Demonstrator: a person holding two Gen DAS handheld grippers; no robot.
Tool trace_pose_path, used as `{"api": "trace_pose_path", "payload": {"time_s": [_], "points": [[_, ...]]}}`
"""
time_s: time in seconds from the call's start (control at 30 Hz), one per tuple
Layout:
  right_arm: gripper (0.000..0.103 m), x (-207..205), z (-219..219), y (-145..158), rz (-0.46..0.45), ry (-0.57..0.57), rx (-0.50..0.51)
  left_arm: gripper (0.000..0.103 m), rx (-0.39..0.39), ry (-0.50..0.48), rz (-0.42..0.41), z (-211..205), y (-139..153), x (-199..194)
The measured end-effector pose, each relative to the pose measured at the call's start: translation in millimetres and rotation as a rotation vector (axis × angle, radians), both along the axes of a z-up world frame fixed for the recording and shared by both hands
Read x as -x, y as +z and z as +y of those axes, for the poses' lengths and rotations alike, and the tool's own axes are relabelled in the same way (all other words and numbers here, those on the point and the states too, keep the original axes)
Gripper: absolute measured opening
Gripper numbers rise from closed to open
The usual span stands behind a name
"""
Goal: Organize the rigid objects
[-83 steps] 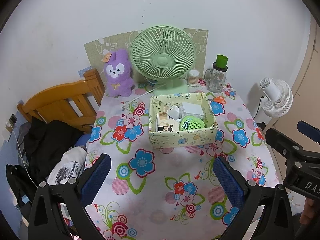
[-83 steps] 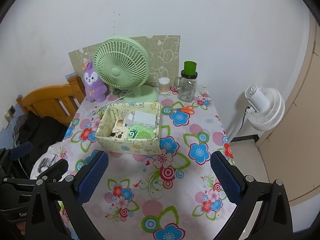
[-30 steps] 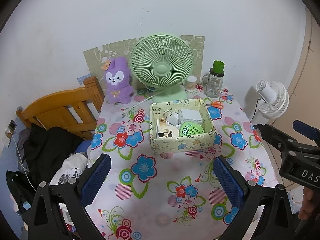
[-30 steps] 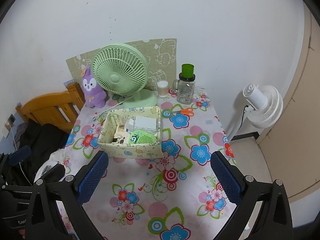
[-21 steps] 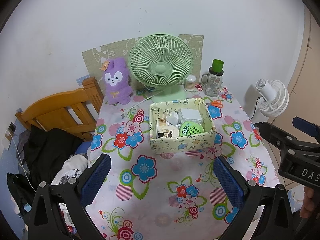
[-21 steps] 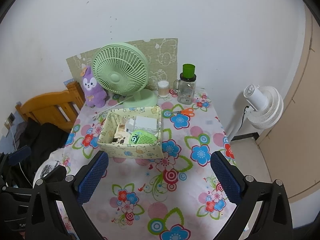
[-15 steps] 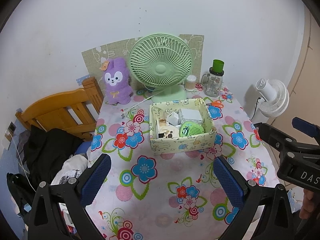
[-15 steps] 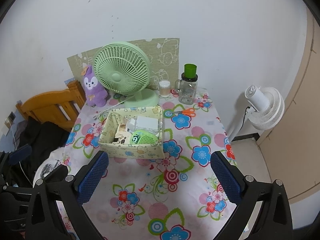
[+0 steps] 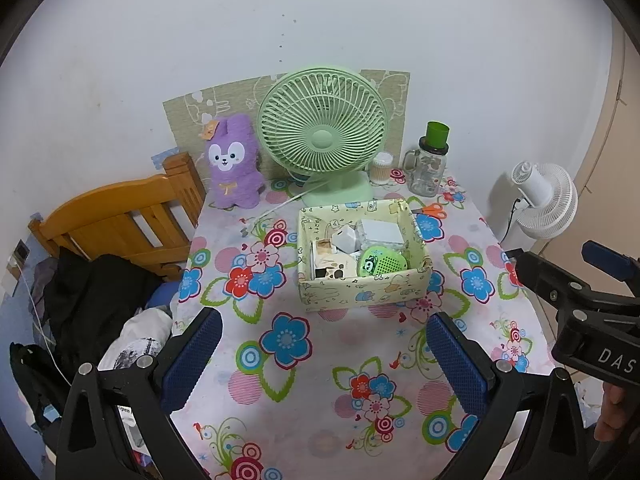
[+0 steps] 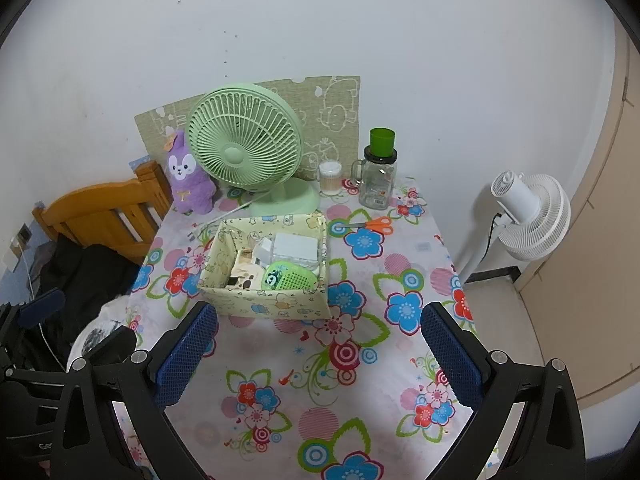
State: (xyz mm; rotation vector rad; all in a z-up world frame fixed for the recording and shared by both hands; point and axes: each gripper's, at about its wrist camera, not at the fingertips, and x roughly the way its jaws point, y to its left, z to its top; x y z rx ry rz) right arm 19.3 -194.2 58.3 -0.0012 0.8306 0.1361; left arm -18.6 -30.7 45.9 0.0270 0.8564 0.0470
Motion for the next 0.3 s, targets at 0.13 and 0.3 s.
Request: {"api": "trace_pose_path", "payload": {"time_s": [0.13,0.3], "points": [[0.103,-3.0,-1.0,-3.3,0.016,-0.004,-0.007,0.103,0.003,0.0,0.008,-0.2,0.2,-1.6],[0.103,-7.7,1.1,-2.3,0.014,-0.003,0.01,0.103,0.027,0.013,0.02,3.5,-1.5,-7.3]]}}
